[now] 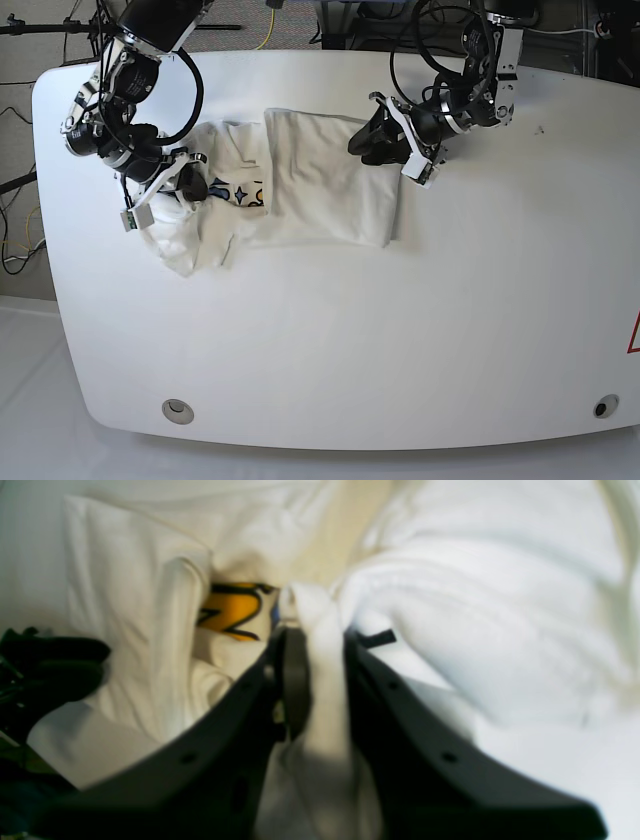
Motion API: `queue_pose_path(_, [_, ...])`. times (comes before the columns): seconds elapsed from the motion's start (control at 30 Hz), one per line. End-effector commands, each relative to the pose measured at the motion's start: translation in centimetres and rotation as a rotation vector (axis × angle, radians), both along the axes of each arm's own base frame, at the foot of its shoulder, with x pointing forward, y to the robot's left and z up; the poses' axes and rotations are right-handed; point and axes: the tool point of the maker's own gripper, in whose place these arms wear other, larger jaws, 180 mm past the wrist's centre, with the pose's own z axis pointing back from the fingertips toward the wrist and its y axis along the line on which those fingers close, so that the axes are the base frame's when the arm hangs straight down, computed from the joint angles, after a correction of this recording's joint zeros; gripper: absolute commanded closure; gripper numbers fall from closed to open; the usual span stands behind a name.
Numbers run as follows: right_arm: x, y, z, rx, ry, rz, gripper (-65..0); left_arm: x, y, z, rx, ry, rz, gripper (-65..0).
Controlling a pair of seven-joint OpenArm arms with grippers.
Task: Fold the T-shirt properly
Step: 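Lift the strip end with the right gripper and fold it toward the left gripper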
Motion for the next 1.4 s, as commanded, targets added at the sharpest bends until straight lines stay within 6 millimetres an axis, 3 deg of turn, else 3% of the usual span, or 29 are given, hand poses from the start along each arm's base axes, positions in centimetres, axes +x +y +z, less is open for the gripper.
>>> queue_pose_path(0.0, [0.9,1.9,1.7,0.024,-0.071,0.049,-0.1,0.3,0.5,-0.2,0.028,0.000,-0.003,-17.8])
queue_pose_path(0.53, [1.6,8.4,3.7,0.176,-0.131,0.187,-0.4,0.1,0.9,-0.7,0.044,0.012,-0.007,-17.4])
queue_pose_path(0.67, [1.9,8.9,4.9,0.284,-0.136,0.148,-0.5,-0.2,0.6,-0.9,0.047,0.019,-0.023,-17.4])
queue_pose_path(0.93, [2.2,9.3,6.6,0.332,-0.172,0.144,-0.7,-0.2,0.7,-1.0,0.052,0.019,-0.024,-17.4])
queue_pose_path(1.0, [2.2,9.5,8.0,0.324,-0.201,0.147,-0.4,-0.5,0.6,-1.0,0.047,0.020,-0.026,-17.5])
queue_pose_path(1.37, [1.4,12.8,8.0,0.351,-0.167,0.211,-0.3,-0.5,0.2,-1.0,0.040,0.019,-0.034,-17.5])
